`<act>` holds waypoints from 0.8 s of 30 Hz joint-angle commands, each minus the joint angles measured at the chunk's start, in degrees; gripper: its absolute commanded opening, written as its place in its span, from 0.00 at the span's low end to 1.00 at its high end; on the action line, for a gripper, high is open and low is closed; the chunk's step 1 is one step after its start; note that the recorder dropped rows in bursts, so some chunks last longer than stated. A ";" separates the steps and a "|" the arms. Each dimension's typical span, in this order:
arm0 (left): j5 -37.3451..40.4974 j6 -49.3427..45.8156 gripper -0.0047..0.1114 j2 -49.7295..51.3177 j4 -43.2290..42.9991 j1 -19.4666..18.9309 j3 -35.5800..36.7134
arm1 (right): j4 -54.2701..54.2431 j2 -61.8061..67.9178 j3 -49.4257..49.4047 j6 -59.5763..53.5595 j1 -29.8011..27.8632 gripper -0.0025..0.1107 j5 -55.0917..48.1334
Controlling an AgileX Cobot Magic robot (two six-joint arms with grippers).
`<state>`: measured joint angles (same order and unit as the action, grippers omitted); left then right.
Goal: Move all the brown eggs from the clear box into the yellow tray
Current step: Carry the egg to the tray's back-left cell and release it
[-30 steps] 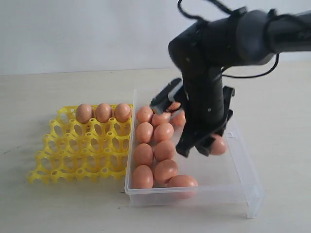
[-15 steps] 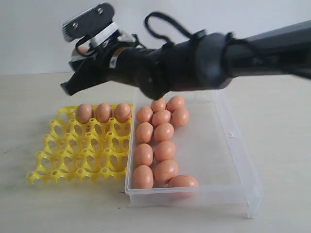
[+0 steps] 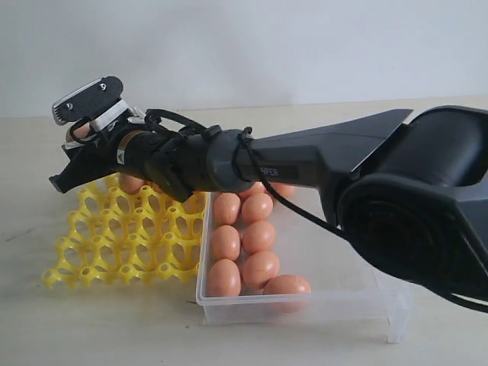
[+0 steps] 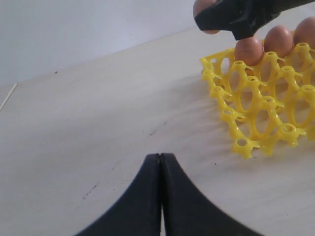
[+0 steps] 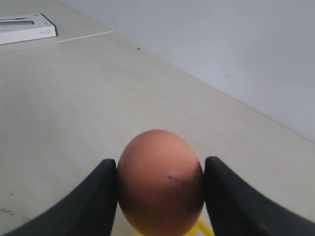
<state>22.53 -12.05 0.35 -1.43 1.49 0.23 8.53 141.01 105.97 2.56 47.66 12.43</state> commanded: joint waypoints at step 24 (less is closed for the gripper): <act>-0.26 0.33 0.04 -0.35 0.00 0.34 -0.23 | 0.51 3.79 1.88 -2.16 -0.01 0.55 0.44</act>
<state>22.53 -12.05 0.35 -1.43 1.49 0.23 8.68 144.99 107.32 1.13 47.66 12.22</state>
